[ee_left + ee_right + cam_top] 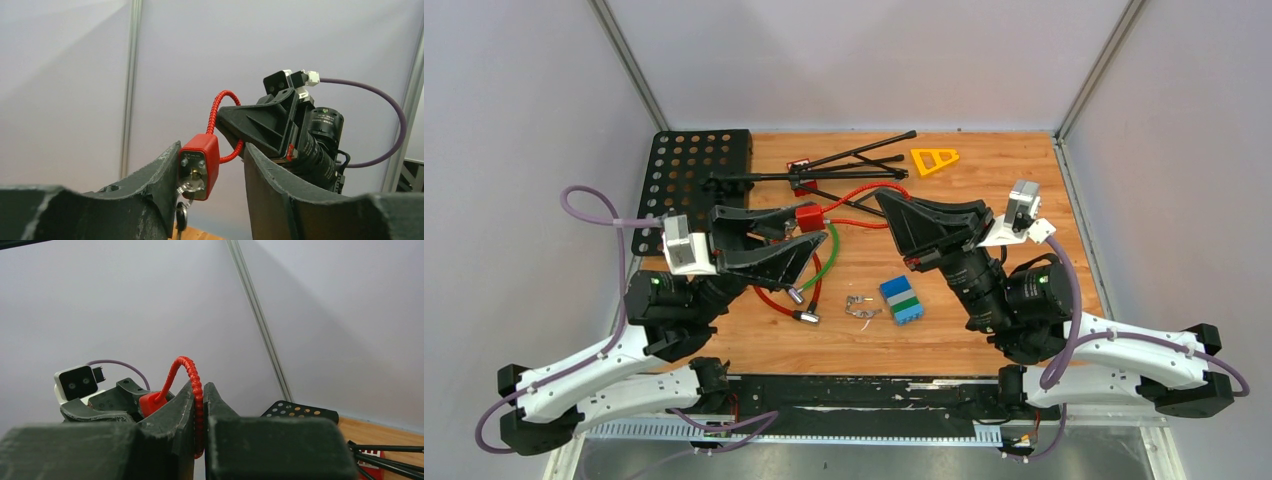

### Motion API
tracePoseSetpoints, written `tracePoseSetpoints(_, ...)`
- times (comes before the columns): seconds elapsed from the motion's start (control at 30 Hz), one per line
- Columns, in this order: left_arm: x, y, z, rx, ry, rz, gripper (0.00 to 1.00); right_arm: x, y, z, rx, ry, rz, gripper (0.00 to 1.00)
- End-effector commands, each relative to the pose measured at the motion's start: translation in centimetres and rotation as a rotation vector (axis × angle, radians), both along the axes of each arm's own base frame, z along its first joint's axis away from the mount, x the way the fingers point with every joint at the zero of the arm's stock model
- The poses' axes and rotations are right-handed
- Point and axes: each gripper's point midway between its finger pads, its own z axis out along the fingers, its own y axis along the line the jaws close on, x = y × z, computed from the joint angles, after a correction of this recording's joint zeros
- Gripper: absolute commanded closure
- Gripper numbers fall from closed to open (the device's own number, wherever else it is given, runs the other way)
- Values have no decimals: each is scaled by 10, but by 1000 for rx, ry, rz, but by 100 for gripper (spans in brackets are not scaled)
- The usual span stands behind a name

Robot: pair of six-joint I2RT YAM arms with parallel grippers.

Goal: Lock with the key
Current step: Lock the lock.

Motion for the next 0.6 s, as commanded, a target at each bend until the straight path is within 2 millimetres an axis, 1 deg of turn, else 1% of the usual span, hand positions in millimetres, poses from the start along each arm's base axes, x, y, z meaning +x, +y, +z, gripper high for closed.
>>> tracePoseSetpoints(0.0,-3,6,19,-47,-10,-3,52,-8,-10,14,55,-10,43,100)
tracePoseSetpoints(0.1,-3,4,18,-45,3,-16,70,-8,-11,14,56,-8,43,100)
tracePoseSetpoints(0.13,-2,3,17,-43,9,-20,77,-7,-11,14,57,-8,41,100)
tracePoseSetpoints(0.17,-2,2,17,-38,16,-24,86,-8,-12,14,57,-9,39,100)
tracePoseSetpoints(0.23,-1,0,16,-26,24,-25,100,-8,-13,15,59,-10,37,100)
tracePoseSetpoints(0.27,-1,0,16,-22,26,-26,100,-8,-13,15,58,-11,37,99)
tracePoseSetpoints(0.3,-1,1,16,-25,26,-25,100,-8,-13,15,56,-11,38,93)
tracePoseSetpoints(0.33,-2,1,17,-31,24,-27,100,-8,-13,14,58,-8,43,85)
tracePoseSetpoints(0.37,-3,2,18,-39,21,-28,100,-8,-12,13,60,-3,47,74)
tracePoseSetpoints(0.4,-3,4,19,-50,17,-29,100,-9,-12,12,68,5,56,68)
tracePoseSetpoints(0.43,-4,6,21,-63,11,-30,100,-10,-11,11,75,10,66,65)
tracePoseSetpoints(0.47,-1,10,22,-86,22,-11,100,-11,-9,9,83,15,80,62)
tracePoseSetpoints(0.57,-1,16,25,-114,25,-2,100,-15,-5,5,110,33,125,57)
